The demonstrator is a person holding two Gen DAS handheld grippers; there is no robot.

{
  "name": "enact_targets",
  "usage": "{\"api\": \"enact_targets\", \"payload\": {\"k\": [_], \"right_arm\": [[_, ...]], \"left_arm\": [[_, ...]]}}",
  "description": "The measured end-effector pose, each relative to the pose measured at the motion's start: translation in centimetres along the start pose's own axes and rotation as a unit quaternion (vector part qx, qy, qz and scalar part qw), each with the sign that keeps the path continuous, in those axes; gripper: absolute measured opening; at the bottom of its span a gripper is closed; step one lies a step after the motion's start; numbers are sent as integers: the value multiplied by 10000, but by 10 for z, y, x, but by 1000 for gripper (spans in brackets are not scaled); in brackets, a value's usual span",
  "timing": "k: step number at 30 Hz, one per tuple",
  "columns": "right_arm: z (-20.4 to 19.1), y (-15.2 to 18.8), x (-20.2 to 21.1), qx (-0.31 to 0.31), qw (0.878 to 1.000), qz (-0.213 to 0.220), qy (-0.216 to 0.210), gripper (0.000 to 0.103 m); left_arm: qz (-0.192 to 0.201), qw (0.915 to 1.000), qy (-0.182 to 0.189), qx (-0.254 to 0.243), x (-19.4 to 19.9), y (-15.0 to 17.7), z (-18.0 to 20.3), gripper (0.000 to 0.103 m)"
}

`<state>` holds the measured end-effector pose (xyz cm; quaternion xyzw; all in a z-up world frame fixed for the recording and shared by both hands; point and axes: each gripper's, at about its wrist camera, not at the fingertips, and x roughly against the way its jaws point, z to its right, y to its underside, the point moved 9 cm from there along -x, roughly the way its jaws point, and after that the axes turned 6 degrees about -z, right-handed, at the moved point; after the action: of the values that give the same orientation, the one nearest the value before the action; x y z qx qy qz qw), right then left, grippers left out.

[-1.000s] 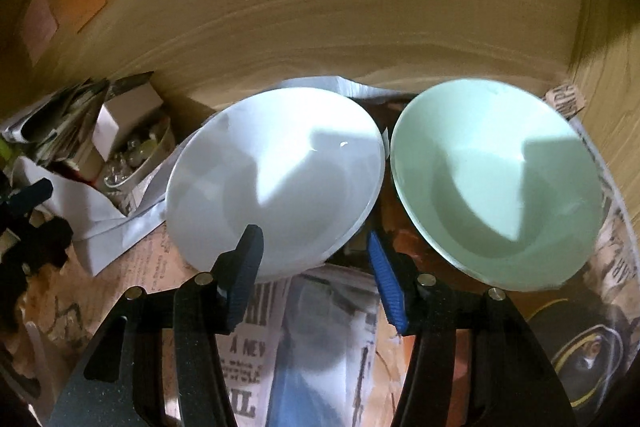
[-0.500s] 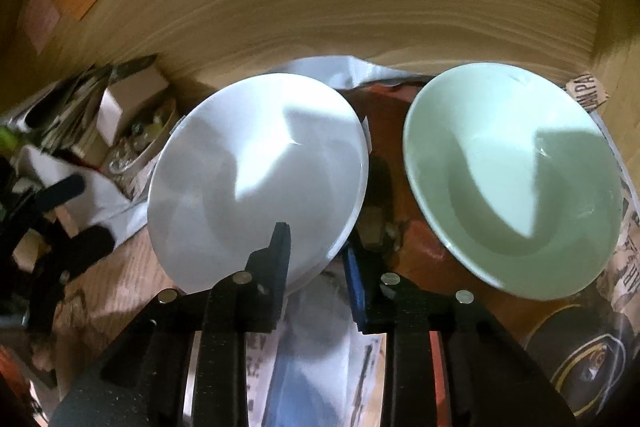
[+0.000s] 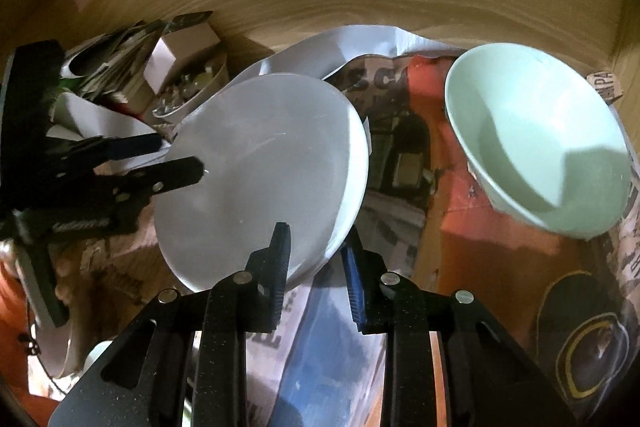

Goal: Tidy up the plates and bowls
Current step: 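Grasp the small white bowl rim with the right tool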

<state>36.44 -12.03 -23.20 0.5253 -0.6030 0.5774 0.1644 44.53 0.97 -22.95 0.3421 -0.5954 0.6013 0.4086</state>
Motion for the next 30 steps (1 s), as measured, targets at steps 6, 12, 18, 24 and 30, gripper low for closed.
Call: {"api": "enact_targets", "payload": {"k": [6, 12, 18, 24, 30], "right_arm": [[-5, -2, -5, -7, 10000, 38, 17, 24], [-6, -5, -3, -89, 9999, 148, 12, 24], [-8, -2, 3, -56, 9996, 203, 163, 24], [-12, 0, 11, -91, 9994, 267, 175, 24], [-17, 1, 26, -85, 9988, 430, 197, 24]], "left_arm": [[-65, 9996, 143, -231, -4, 3, 10, 39], [-86, 9981, 172, -586, -9, 4, 26, 17], [-28, 9972, 47, -741, -6, 6, 27, 15], [45, 9970, 108, -763, 3, 9, 28, 15], [277, 9965, 171, -771, 24, 14, 30, 15]]}}
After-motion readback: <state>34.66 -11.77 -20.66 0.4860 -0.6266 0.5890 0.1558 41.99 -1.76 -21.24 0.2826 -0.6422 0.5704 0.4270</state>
